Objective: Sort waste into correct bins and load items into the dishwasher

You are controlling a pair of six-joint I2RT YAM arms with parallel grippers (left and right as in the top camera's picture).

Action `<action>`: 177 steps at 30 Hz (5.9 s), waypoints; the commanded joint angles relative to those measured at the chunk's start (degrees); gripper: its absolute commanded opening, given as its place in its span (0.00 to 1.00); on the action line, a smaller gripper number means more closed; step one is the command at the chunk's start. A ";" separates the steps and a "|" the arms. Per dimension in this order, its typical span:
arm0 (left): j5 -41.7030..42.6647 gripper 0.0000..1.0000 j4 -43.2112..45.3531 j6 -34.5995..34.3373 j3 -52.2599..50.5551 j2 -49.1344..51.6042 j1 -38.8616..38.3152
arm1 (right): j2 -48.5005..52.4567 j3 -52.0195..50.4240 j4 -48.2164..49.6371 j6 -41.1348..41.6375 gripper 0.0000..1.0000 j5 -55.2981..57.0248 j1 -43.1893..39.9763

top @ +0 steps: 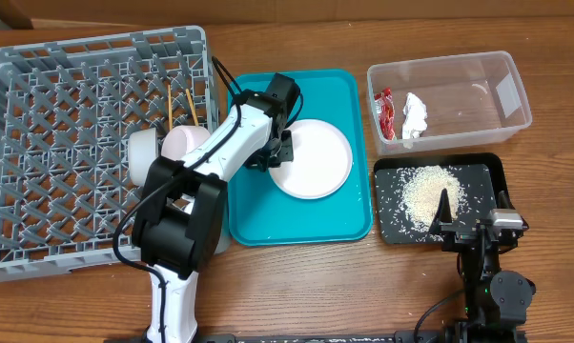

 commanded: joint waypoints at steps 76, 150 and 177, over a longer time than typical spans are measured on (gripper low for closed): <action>-62.20 0.40 -15.54 19.39 -1.77 -20.59 22.49 | -0.46 -0.57 0.35 -0.22 1.00 0.07 -0.07; 15.28 1.00 52.61 31.17 -81.15 -121.79 17.27 | -0.46 -0.57 0.35 -0.22 1.00 0.07 -0.07; 14.86 1.00 52.52 31.17 -91.01 -121.33 17.27 | -0.46 -0.57 0.35 -0.22 1.00 0.07 -0.07</action>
